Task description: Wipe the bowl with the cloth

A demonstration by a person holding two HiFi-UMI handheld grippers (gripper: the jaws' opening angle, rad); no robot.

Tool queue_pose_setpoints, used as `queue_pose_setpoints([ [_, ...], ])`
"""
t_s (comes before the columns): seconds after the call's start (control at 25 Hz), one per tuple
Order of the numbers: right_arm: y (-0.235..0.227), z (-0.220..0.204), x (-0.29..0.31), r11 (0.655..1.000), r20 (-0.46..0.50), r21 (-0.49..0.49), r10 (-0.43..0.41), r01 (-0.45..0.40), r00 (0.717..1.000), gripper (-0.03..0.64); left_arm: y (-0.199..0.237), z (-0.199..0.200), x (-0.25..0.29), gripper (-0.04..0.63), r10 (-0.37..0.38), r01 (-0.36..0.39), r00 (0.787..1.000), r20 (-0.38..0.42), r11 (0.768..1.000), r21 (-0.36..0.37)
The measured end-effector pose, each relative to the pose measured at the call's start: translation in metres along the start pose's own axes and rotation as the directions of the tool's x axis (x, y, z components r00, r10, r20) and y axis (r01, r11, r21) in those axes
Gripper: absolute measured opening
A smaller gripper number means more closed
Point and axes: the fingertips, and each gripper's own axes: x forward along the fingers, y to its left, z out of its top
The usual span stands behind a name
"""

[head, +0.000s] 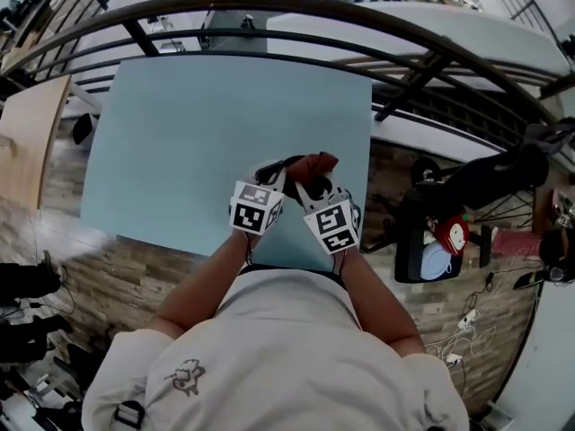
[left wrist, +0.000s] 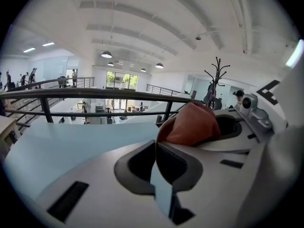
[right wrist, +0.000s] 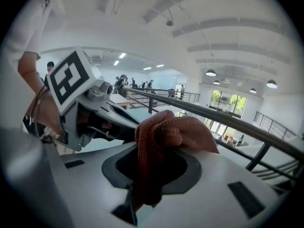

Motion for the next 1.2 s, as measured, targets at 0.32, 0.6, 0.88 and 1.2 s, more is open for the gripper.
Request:
queue_pose_setpoints([
  [0.32, -0.030, 0.035, -0.012, 0.958, -0.046, -0.208, -0.212, 0.198, 0.976, 0.107, -0.018, 0.058, -0.020, 0.023, 0.008, -0.017, 0.994, 0.110, 0.997, 0.079],
  [0.6, -0.032, 0.047, -0.011, 0.928, -0.131, -0.336, -0.213, 0.159, 0.968, 0.103, -0.036, 0.085, -0.035, 0.029, -0.006, -0.022, 0.987, 0.163, 0.986, 0.168],
  [0.88, -0.002, 0.030, -0.002, 0.866, -0.248, -0.499, -0.115, -0.024, 0.962, 0.091, -0.023, 0.091, -0.036, 0.035, 0.023, -0.056, 0.984, 0.176, 0.981, 0.184],
  [1.2, -0.028, 0.042, -0.021, 0.765, -0.226, -0.641, -0.268, 0.065, 0.937, 0.092, 0.001, 0.089, -0.040, 0.029, 0.070, -0.096, 0.982, 0.174, 0.985, 0.146],
])
